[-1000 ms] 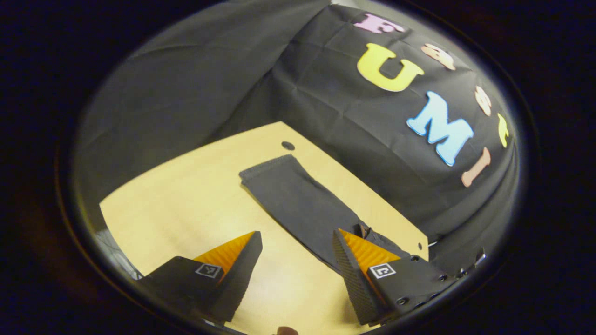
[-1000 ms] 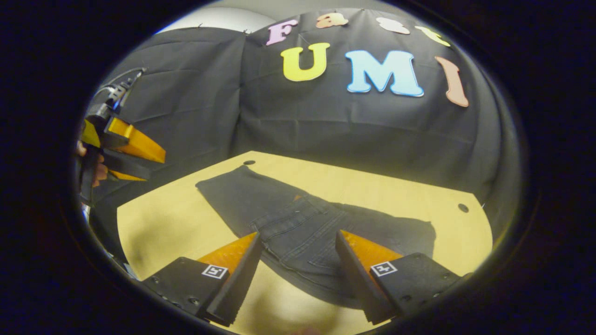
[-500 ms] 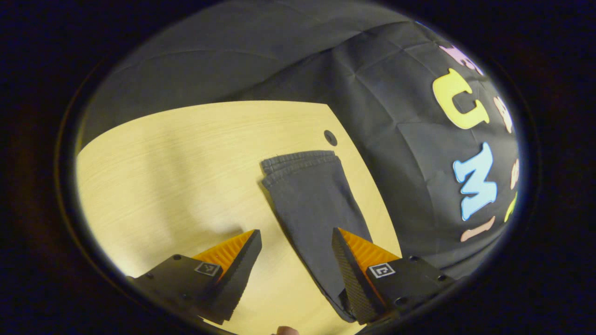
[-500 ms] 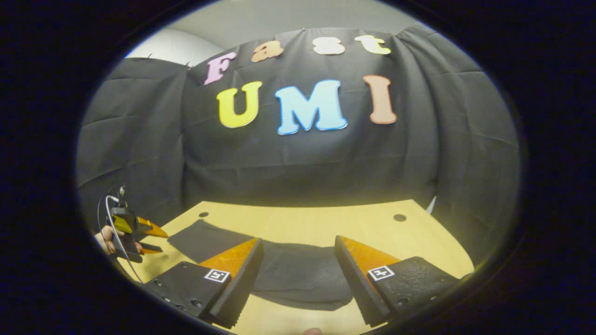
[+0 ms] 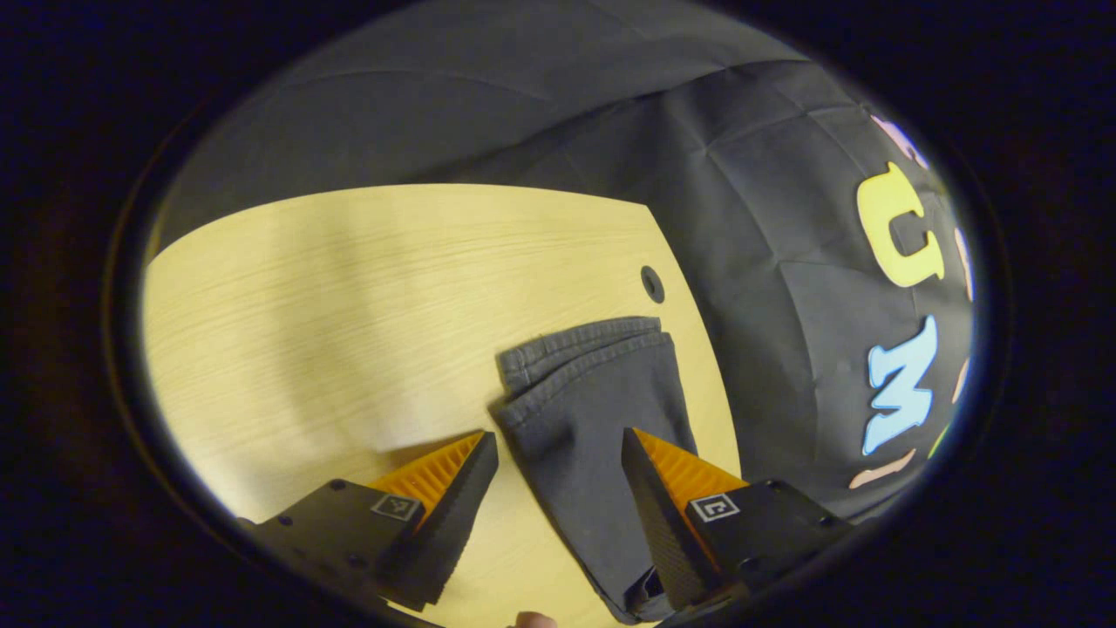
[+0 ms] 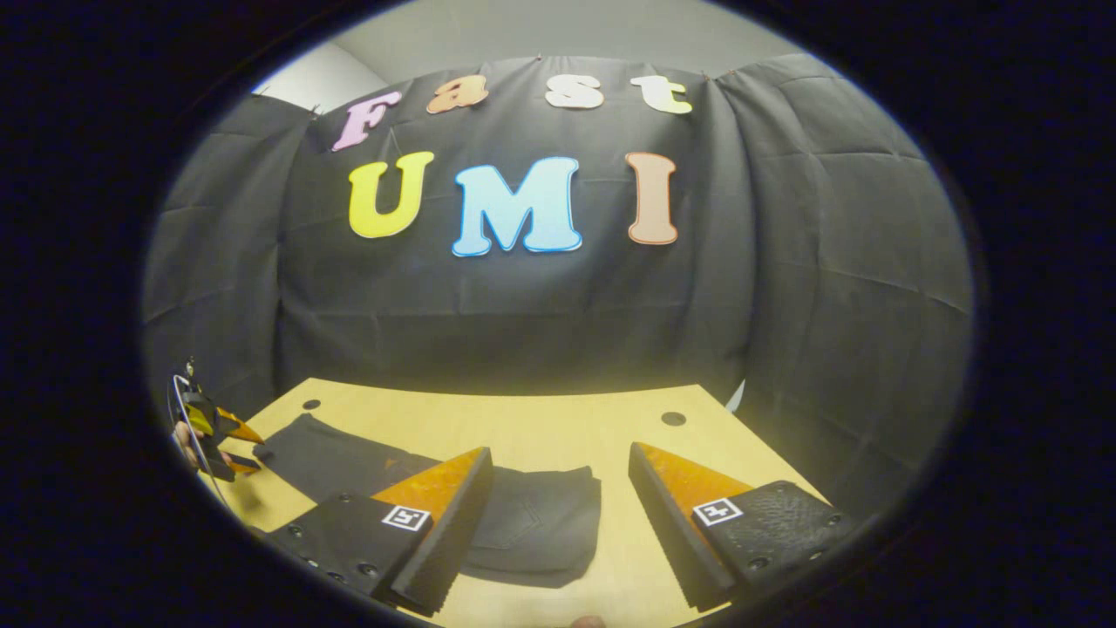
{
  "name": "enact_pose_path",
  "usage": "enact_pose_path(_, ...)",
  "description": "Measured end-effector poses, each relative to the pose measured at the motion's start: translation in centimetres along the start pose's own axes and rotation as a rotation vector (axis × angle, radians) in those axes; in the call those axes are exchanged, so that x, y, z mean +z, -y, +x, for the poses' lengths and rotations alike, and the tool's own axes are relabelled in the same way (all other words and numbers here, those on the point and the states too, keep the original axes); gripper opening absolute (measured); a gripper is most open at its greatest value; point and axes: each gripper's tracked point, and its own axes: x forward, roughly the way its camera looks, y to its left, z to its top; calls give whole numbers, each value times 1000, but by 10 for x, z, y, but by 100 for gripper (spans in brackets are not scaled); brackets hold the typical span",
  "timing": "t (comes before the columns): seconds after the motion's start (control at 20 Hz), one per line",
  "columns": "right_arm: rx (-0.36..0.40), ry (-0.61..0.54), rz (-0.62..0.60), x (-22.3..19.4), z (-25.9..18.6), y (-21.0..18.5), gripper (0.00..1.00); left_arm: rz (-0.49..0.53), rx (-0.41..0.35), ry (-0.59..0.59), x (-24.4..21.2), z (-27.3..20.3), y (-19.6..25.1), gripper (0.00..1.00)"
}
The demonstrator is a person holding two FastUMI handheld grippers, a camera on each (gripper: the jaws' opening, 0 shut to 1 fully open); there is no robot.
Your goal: Grasp the waist and the cuffs of the jeans and fold them to make the two legs overlap; first hold the waist and fold one-third of the jeans toward the cuffs, then hold the cuffs and fold the remaining one-third in the same direction to finish folding.
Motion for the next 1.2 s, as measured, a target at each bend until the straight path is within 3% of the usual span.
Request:
enact_pose_path(0.05, -7, -8, 6, 0, 1, 1, 93, -1, -1, 3, 6, 8, 3, 94)
enact_pose_path(0.35, -45, -30, 23, 2, 15, 6, 93, 75, -98, -26, -6, 47, 47, 93)
enact_pose_path(0.45, -44, -44, 33, 1, 16, 5, 93, 70, -100, -21, -16, 66, 50, 86)
enact_pose_path(0.5, -44, -44, 33, 1, 16, 5, 93, 84, -99, -2, -16, 69, 49, 61)
enact_pose_path(0.7, -53, -40, 31, 4, 14, 7, 93, 94, -66, 13, -15, 73, 36, 23)
enact_pose_path(0.75, -52, -43, 31, 2, 14, 7, 93, 73, -69, 14, -11, 73, 38, 23)
enact_pose_path(0.8, -49, -42, 30, 3, 13, 7, 93, 80, -73, 4, -13, 69, 37, 13)
enact_pose_path(0.95, -39, -38, 28, 4, 10, 6, 93, 47, -104, 13, -12, 61, 47, 9)
enact_pose_path(1.2, -31, -13, 27, 13, 1, 8, 93, 18, -261, 30, -16, 17, 95, 9)
